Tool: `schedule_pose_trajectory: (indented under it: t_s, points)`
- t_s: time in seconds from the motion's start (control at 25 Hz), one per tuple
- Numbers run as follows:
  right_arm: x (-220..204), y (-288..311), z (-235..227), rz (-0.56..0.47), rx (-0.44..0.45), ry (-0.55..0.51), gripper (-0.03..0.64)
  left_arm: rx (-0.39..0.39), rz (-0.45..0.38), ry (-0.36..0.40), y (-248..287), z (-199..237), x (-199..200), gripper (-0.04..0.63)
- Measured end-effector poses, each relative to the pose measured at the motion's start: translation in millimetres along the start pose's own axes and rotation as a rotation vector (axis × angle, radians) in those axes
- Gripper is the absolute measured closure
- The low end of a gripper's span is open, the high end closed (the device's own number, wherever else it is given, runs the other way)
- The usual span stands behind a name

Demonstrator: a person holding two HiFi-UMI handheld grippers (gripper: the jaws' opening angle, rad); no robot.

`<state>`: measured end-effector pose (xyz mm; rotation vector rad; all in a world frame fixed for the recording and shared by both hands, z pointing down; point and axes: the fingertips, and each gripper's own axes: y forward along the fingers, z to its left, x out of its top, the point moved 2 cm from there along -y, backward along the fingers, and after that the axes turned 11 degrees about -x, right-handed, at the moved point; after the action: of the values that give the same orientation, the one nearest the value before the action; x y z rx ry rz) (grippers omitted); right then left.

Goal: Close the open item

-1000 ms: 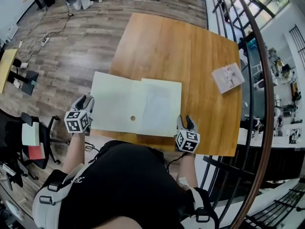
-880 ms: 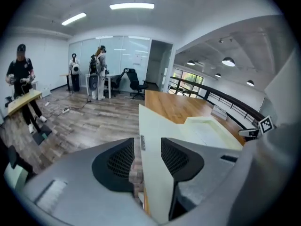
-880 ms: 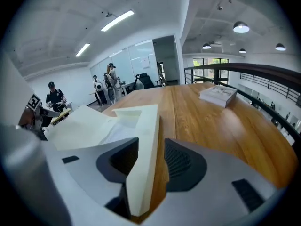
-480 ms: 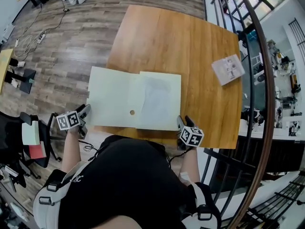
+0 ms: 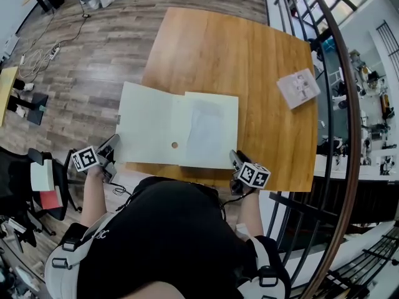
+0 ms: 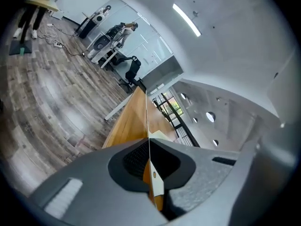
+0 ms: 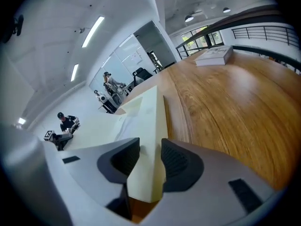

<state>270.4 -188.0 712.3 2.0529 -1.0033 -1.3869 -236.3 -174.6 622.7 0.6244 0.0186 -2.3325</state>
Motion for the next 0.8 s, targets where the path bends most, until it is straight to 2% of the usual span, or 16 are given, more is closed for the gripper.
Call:
schedule_pose_trajectory:
  t_s: [0.12,0.32,0.44,0.64,0.8]
  points:
    - [1,2,6,0.020,0.016,0.017,0.478,0.000,0.011,0.054,1,-3,7,0.590]
    - [-2,4,14,0.065,0.034,-0.010,0.483,-0.038,-0.025,0.029,15,-33,15,0.589]
    - [-6,4,20,0.088,0.068,0.004,0.483,-0.119,-0.023,0.065,28,-53,20,0.589]
    - [-11,8,32,0.103,0.094,0.005,0.483,-0.259,-0.015,0.036,53,-87,13,0.583]
    - [-13,13,44,0.104,0.103,0.007,0.483,-0.290,-0.006,0.041,68,-102,10,0.578]
